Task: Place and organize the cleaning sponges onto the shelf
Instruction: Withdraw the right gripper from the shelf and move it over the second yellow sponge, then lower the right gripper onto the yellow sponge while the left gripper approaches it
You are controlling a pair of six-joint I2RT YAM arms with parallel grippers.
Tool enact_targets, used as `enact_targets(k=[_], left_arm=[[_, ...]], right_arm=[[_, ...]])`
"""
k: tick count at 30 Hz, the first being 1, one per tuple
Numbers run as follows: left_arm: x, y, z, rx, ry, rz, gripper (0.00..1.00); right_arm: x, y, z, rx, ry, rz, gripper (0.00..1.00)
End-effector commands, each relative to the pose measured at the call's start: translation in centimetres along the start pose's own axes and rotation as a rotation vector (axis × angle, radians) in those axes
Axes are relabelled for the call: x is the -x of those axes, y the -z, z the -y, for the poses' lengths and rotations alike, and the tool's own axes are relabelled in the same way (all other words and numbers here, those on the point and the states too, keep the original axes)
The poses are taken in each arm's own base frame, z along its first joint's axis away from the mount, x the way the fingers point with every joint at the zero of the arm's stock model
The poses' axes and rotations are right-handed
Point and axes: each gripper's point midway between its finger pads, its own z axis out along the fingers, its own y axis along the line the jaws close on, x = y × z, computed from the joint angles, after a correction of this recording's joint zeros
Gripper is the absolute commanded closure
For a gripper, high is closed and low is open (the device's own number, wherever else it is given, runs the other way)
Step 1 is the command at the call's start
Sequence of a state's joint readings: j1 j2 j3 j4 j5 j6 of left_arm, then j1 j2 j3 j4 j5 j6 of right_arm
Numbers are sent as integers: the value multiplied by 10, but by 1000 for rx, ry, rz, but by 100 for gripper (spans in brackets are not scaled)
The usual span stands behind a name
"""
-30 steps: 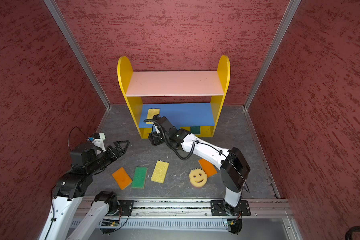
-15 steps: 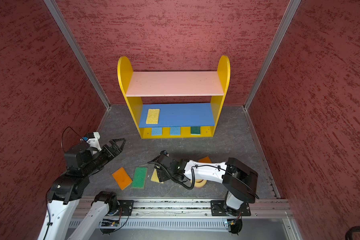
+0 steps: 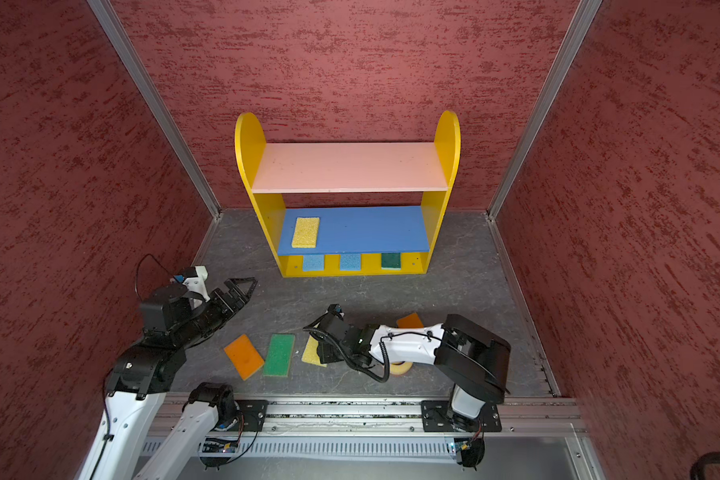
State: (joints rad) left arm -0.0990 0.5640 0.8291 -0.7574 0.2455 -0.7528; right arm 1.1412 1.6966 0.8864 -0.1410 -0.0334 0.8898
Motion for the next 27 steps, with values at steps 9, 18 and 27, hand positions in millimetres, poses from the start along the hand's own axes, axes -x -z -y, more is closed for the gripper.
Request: enact_targets(k=[9, 18, 27], left_arm=[[0, -17, -3, 4, -3, -31, 0], [-13, -47, -9, -6, 25, -121, 0], [-29, -64, -11, -7, 31, -161, 3]], right_arm=[[48, -19, -27, 125, -18, 35, 93], [87, -5, -18, 109, 106, 73, 100], [101, 3, -9, 22, 197, 60, 69]])
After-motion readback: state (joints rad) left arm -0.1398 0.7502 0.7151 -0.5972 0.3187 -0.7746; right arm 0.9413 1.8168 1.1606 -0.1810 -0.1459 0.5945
